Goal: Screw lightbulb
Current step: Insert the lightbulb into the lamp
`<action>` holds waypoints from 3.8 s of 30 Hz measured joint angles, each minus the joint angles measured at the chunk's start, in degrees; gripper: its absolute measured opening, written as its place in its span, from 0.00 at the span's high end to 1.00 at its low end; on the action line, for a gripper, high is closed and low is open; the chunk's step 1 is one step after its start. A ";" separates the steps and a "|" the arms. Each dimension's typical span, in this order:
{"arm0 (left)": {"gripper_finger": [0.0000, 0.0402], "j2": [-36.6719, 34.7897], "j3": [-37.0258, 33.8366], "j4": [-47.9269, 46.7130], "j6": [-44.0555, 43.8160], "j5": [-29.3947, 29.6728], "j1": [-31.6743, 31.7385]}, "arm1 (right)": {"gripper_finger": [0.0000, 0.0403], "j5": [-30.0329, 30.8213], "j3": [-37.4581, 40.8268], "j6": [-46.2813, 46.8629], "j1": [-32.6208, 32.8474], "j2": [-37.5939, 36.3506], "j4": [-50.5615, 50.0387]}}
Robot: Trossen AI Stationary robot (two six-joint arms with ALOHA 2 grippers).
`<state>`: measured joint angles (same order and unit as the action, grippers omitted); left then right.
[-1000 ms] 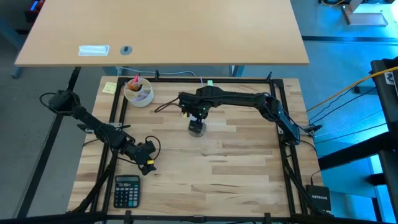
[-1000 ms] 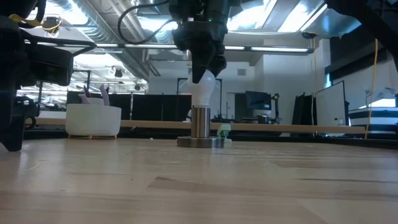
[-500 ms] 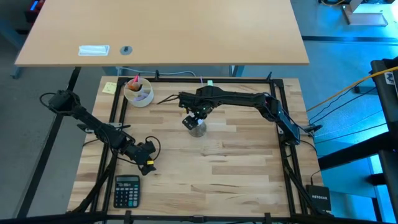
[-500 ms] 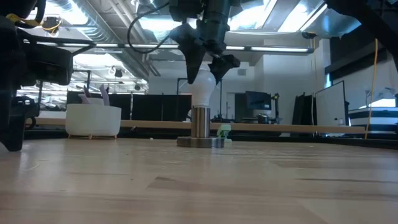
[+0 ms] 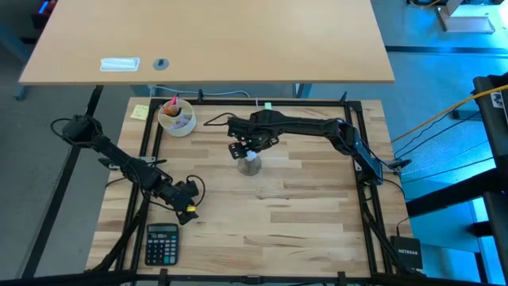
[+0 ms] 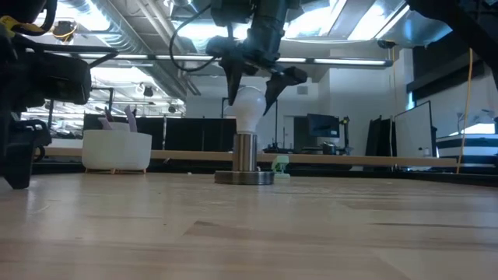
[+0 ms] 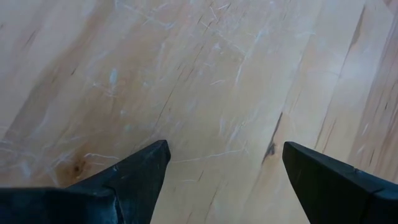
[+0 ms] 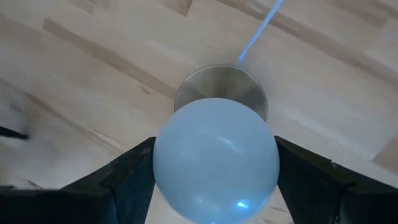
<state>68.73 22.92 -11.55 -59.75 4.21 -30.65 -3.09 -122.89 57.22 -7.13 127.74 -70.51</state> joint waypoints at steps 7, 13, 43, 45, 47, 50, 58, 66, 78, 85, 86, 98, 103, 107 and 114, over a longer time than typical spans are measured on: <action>0.23 0.00 0.00 -0.02 0.31 0.02 -0.02 | 0.28 0.52 0.00 0.56 -0.01 0.00 0.01; 0.23 0.00 0.00 -0.03 0.37 0.02 -0.04 | 0.15 -0.10 0.40 -2.43 0.05 0.87 0.39; 0.23 -0.02 0.00 -0.04 -0.58 -0.44 -0.04 | 0.01 -4.62 0.02 -44.25 -1.20 -3.45 -4.55; 0.23 -0.02 0.00 -0.04 -1.47 -0.46 -0.04 | 0.01 -4.55 0.02 -48.75 -1.17 -3.45 -4.54; 0.23 -0.02 0.00 -0.02 -2.24 -0.50 -0.04 | 0.01 -4.50 0.00 -53.52 -1.17 -3.45 -4.56; 0.23 -0.07 0.00 -0.02 -2.82 -0.55 -0.04 | 0.01 -4.06 0.00 -60.18 -1.17 -3.45 -4.37; 0.23 -0.07 0.00 -0.02 -4.33 -0.61 -0.02 | 0.01 -4.57 0.00 -69.76 -1.17 -3.41 1.22; 0.23 -0.07 0.00 -0.02 -4.30 -0.70 -0.04 | 0.01 -5.70 -0.07 -70.92 -1.17 -1.77 2.50; 0.23 -0.07 0.00 0.00 -4.35 -0.81 -0.04 | 0.01 -1.76 -0.04 -72.40 -1.15 -1.16 0.46; 0.23 -0.07 0.00 0.00 -4.31 -0.83 -0.04 | 0.01 -0.25 -0.04 -72.24 -1.17 -1.18 -0.93; 0.23 -0.07 0.00 0.00 -4.28 -0.83 -0.04 | 0.01 -0.46 -0.04 -72.22 -1.17 -1.18 -0.93; 0.23 -0.07 0.00 -0.02 -4.06 -0.83 -0.04 | 0.23 -2.05 -0.04 -70.76 -1.15 -1.18 0.22; 0.23 -0.04 0.00 -0.02 -4.00 -0.83 -0.04 | 0.27 -2.05 -0.04 -70.30 -1.15 -1.18 0.22; 0.23 -0.04 0.00 -0.02 -3.93 -0.82 -0.05 | 0.26 -2.05 -0.04 -69.27 -1.15 -1.18 0.21; 0.23 0.00 0.00 -0.02 -3.66 -0.83 -0.07 | 0.26 -1.31 -0.04 -63.33 -1.15 -1.20 0.14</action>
<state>68.73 22.92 -11.57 -63.41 3.38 -30.72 -4.41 -122.93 -6.12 -8.27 126.54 -70.37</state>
